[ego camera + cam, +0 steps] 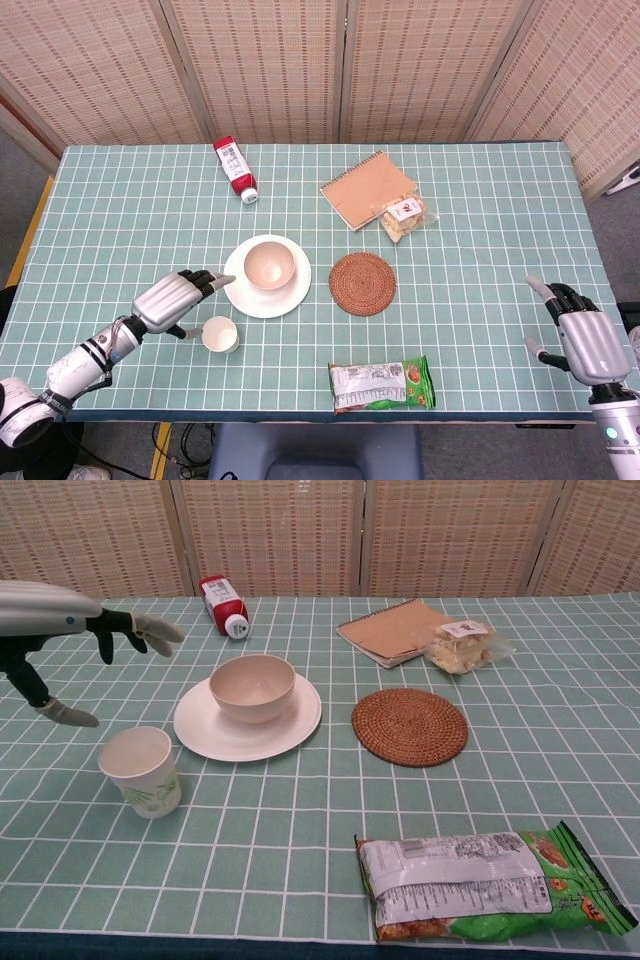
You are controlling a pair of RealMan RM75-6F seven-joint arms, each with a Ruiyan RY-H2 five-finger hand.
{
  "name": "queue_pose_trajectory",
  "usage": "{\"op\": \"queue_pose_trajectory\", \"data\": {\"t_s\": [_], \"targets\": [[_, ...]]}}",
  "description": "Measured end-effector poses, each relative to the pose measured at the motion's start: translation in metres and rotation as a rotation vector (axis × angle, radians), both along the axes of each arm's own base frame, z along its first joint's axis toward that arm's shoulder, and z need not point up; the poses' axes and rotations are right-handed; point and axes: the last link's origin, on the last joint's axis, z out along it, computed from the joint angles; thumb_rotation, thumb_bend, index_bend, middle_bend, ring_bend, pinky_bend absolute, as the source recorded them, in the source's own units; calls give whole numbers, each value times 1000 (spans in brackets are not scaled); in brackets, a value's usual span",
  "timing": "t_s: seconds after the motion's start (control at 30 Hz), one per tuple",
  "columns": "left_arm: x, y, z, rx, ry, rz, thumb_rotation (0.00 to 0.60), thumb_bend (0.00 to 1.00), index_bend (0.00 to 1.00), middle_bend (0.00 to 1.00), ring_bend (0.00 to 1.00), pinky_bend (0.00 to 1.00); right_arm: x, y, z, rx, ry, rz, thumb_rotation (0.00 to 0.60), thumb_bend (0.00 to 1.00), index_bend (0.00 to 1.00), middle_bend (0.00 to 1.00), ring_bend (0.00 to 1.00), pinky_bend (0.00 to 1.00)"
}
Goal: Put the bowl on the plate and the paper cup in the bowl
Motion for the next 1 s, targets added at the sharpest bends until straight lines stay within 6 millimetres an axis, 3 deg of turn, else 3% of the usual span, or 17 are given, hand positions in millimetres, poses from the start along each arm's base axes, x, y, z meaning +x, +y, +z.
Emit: {"op": "queue_pose_trajectory", "data": {"t_s": [0.23,0.37,0.87,1.0], "targets": [[6,-19,-1,-63,42,-26,506,204,0,0,5,177,-1,1,0,0,-2,-5,600,228,124,237,157,304],[4,-27,-6,-92,93,-40,596,204,0,0,0,154,-1,2,0,-1,-4,-5,600,228,124,237,157,304],[-4,-32,-36,-135,161,-36,600,204,7,0,0,154,-1,4,1,-3,-12,0,600,228,124,237,157,304],[-5,-28,-43,-132,160,-29,600,204,76,0,12,194,-2,6,2,-6,-13,-4,600,228,124,237,156,304]]}}
